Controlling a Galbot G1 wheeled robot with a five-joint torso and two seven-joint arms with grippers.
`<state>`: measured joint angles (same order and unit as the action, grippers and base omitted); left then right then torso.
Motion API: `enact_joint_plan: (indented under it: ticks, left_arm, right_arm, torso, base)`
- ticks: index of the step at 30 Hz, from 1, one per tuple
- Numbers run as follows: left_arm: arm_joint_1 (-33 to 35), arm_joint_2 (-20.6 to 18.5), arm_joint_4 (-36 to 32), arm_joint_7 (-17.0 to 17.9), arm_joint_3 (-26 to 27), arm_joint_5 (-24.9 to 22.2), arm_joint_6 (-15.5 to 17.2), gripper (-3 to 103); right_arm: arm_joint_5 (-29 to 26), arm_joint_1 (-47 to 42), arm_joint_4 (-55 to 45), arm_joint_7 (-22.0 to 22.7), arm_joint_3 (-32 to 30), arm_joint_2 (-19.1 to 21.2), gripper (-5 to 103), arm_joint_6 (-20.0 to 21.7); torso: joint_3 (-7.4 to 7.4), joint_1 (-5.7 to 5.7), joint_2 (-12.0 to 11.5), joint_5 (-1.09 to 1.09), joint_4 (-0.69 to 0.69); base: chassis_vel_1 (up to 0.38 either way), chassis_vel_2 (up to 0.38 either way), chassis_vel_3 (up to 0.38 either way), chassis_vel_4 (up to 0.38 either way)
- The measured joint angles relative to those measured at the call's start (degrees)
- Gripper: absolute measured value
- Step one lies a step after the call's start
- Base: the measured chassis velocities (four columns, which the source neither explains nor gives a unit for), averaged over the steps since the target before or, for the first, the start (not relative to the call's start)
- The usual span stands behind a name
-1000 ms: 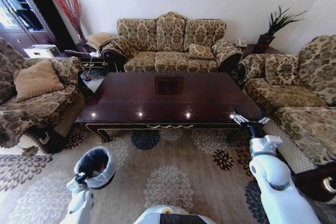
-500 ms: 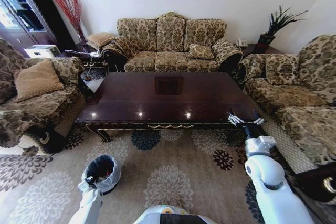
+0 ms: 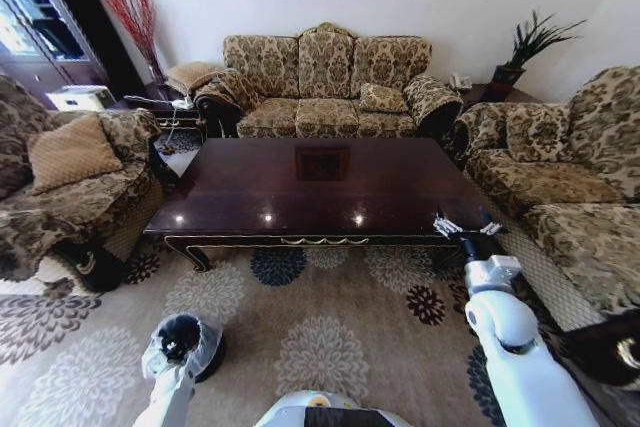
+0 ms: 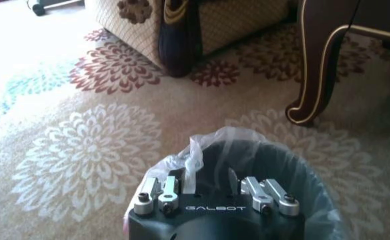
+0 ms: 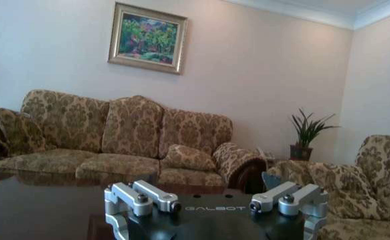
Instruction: Move to the front of the table and place the trash on the table into the trash bin.
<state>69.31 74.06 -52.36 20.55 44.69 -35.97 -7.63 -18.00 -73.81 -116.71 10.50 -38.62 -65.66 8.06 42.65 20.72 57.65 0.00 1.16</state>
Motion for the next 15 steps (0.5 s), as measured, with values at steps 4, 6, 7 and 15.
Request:
enact_joint_plan:
  ticks: [4,6,7,15]
  left_arm:
    - [1.31,0.09,-2.95,0.83,0.92,2.29,-1.14,61]
    - [2.18,0.08,-5.24,0.85,1.84,4.08,-2.95,66]
    - [2.64,0.03,-6.8,0.52,2.65,5.54,-3.75,72]
    - [4.52,-0.15,-22.89,-2.31,7.78,9.33,-2.31,97]
  right_arm:
    - [-0.38,0.78,0.16,-0.05,0.41,0.4,100,0.04]
    - [-0.66,1.49,0.17,-0.05,1.03,0.69,100,0.2]
    - [-0.74,1.84,0.12,-0.06,1.43,0.83,100,0.37]
    - [-2.33,1.08,-3.23,-0.07,3.63,2.48,100,2.86]
  torso:
    - [0.0,0.0,0.0,0.0,0.01]
    - [0.0,0.0,0.0,0.0,0.01]
    - [0.0,0.0,0.0,-0.01,0.01]
    - [0.0,0.0,0.0,-0.01,0.02]
  base:
    - [0.0,0.0,0.0,0.0]
    - [0.0,0.0,0.0,0.0]
    - [0.0,0.0,0.0,0.0]
    - [0.0,0.0,0.0,0.0]
